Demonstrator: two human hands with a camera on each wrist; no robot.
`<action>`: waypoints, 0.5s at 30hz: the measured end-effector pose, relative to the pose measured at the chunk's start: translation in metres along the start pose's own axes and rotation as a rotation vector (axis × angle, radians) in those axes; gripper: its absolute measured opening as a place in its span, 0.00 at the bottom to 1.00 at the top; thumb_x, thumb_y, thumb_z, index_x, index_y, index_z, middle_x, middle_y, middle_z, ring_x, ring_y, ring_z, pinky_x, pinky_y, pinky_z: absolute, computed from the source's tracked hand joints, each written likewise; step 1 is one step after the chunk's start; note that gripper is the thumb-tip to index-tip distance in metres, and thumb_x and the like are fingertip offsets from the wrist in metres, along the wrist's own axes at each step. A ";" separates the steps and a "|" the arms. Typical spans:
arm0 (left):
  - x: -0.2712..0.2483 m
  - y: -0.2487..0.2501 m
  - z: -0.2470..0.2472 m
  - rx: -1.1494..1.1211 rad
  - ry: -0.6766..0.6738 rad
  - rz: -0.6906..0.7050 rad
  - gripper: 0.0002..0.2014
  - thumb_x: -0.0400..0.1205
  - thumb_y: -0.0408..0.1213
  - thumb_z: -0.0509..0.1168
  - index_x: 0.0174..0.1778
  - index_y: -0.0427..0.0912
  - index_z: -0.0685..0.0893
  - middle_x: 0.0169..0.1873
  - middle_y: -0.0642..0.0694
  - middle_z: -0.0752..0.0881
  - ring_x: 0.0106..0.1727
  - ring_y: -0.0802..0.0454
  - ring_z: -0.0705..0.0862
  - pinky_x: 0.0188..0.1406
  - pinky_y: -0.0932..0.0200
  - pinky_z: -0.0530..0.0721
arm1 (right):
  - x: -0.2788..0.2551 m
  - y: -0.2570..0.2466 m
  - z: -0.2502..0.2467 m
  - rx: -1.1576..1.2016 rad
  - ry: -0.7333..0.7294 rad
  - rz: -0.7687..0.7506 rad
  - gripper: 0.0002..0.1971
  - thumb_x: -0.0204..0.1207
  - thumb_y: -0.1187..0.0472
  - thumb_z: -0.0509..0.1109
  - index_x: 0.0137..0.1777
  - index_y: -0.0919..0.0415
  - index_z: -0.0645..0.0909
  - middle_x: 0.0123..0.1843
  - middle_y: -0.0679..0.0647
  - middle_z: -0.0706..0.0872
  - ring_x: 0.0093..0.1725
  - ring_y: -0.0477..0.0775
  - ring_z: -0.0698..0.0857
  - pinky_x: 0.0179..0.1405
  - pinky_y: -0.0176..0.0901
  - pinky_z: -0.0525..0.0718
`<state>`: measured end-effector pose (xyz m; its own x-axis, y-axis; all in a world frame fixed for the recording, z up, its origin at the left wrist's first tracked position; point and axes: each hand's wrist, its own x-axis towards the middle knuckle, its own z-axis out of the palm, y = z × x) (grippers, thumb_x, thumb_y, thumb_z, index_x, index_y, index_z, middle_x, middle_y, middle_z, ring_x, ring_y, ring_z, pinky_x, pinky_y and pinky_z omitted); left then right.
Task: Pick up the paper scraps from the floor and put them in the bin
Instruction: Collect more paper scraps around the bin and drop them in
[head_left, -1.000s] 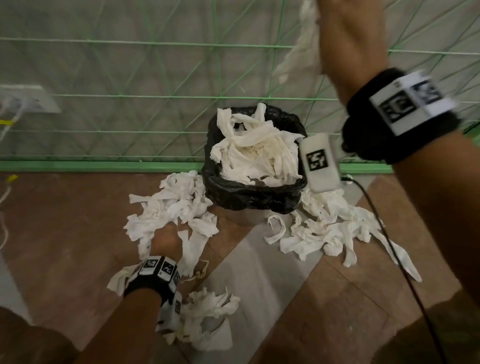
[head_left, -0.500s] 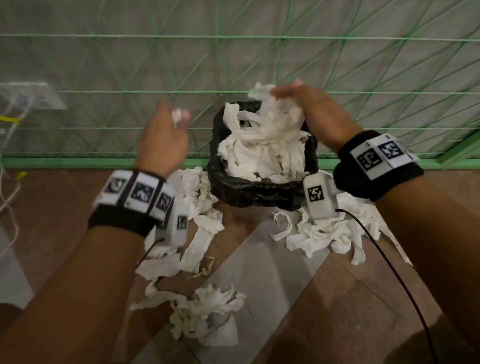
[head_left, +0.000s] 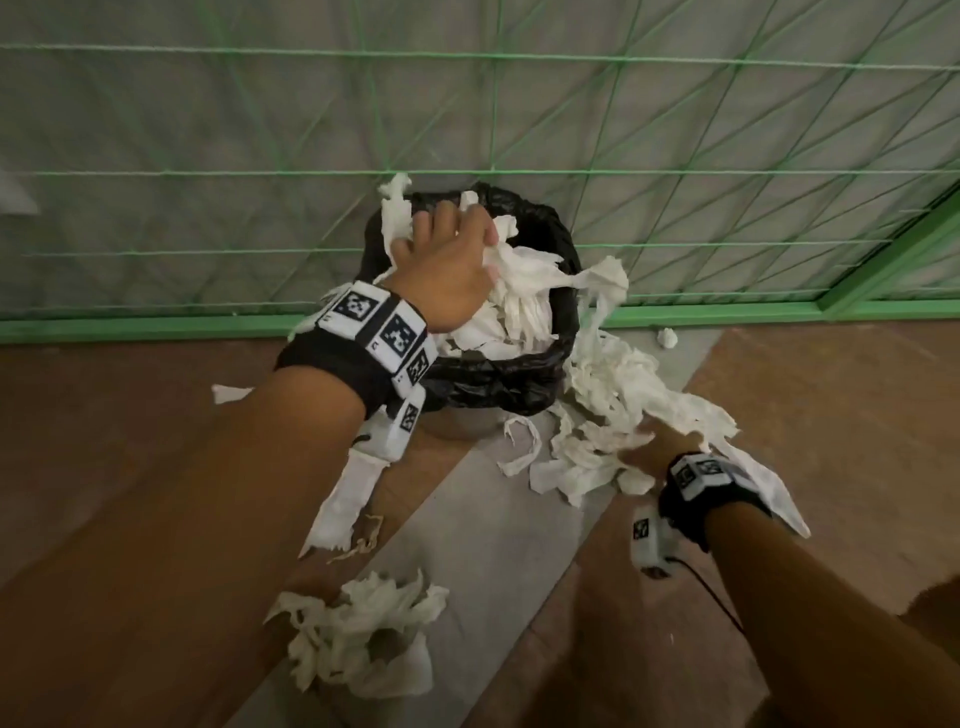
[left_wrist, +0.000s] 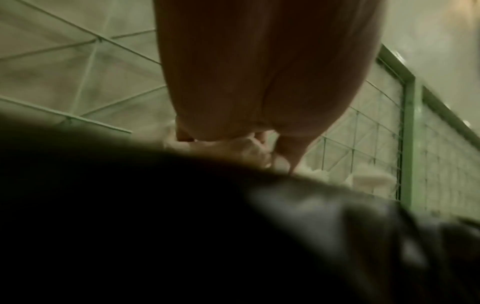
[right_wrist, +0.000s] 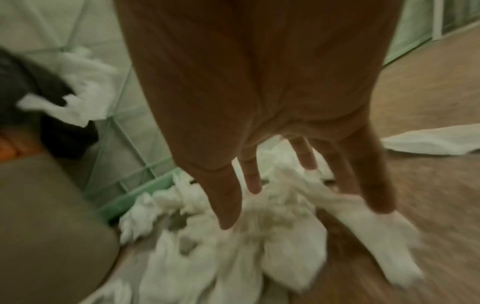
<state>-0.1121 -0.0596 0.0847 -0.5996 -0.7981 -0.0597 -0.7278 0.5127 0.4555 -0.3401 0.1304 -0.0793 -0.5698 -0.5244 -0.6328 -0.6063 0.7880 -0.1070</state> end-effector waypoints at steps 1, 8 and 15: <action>-0.004 0.000 0.002 0.025 0.028 0.032 0.16 0.81 0.48 0.61 0.65 0.54 0.69 0.67 0.49 0.67 0.71 0.45 0.63 0.68 0.43 0.62 | 0.002 0.001 0.010 -0.084 0.013 -0.045 0.30 0.77 0.48 0.68 0.78 0.55 0.67 0.79 0.61 0.70 0.78 0.65 0.68 0.76 0.54 0.67; -0.028 -0.018 -0.042 -0.590 0.673 0.031 0.15 0.79 0.43 0.61 0.61 0.56 0.77 0.61 0.56 0.72 0.69 0.54 0.72 0.73 0.50 0.70 | 0.001 -0.007 0.011 -0.294 -0.046 -0.125 0.18 0.75 0.56 0.67 0.62 0.65 0.80 0.65 0.62 0.84 0.63 0.63 0.83 0.58 0.48 0.81; -0.065 -0.164 0.041 -0.367 0.402 -0.596 0.21 0.79 0.49 0.59 0.65 0.43 0.75 0.65 0.37 0.80 0.64 0.39 0.78 0.67 0.45 0.74 | -0.037 -0.027 -0.094 -0.140 0.173 -0.138 0.23 0.81 0.49 0.64 0.65 0.69 0.79 0.67 0.66 0.82 0.65 0.64 0.81 0.59 0.46 0.76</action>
<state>0.0329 -0.0789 -0.0230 0.0715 -0.9932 -0.0918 -0.6898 -0.1158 0.7146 -0.3548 0.0983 0.0187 -0.5556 -0.6808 -0.4773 -0.7489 0.6592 -0.0684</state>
